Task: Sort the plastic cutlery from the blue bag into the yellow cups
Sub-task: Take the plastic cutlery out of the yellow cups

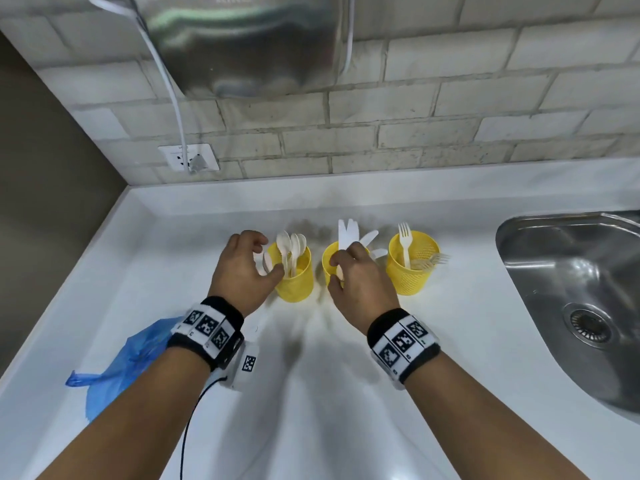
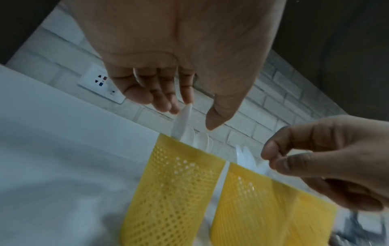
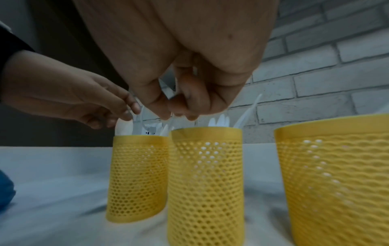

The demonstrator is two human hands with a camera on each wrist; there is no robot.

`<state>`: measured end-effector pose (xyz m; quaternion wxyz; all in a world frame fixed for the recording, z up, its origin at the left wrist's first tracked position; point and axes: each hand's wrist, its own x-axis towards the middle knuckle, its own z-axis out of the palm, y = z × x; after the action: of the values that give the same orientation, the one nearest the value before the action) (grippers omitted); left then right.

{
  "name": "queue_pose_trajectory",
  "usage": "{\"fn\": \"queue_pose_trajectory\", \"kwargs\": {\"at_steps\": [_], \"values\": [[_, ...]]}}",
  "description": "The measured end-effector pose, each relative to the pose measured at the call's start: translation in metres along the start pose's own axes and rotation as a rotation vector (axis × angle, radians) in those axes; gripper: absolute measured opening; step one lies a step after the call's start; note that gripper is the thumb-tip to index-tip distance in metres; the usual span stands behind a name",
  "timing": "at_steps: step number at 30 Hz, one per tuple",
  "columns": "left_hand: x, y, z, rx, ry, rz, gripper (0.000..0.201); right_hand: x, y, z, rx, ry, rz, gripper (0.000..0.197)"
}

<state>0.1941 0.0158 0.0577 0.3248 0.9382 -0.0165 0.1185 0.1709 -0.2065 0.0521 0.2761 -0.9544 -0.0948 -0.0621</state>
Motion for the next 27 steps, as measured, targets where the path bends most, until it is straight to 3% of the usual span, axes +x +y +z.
{"fn": "queue_pose_trajectory", "kwargs": {"at_steps": [4,9,16,19,22,24,27], "values": [[-0.020,0.001,0.006,0.077,-0.038,0.101,0.054,-0.009,0.014,0.004,-0.074,-0.033,-0.004,0.023],[-0.028,0.012,0.014,0.278,-0.035,0.123,0.037,-0.011,0.023,0.012,-0.085,-0.044,-0.008,0.017],[-0.025,0.018,0.012,0.405,0.037,-0.028,0.076,-0.010,0.024,0.013,-0.055,-0.017,-0.009,0.015],[-0.028,0.022,0.010,0.432,0.081,0.042,0.057,-0.012,0.024,0.013,-0.052,-0.012,-0.005,0.012],[-0.031,0.021,0.016,0.405,-0.014,0.139,0.034,-0.013,0.023,0.013,-0.049,-0.007,-0.001,0.012],[-0.030,0.019,0.021,0.377,-0.095,0.141,0.026,-0.013,0.022,0.014,-0.040,-0.006,0.001,0.011],[-0.025,0.019,0.026,0.312,-0.107,0.101,0.020,-0.011,0.020,0.015,-0.033,-0.009,0.003,0.011]]}}
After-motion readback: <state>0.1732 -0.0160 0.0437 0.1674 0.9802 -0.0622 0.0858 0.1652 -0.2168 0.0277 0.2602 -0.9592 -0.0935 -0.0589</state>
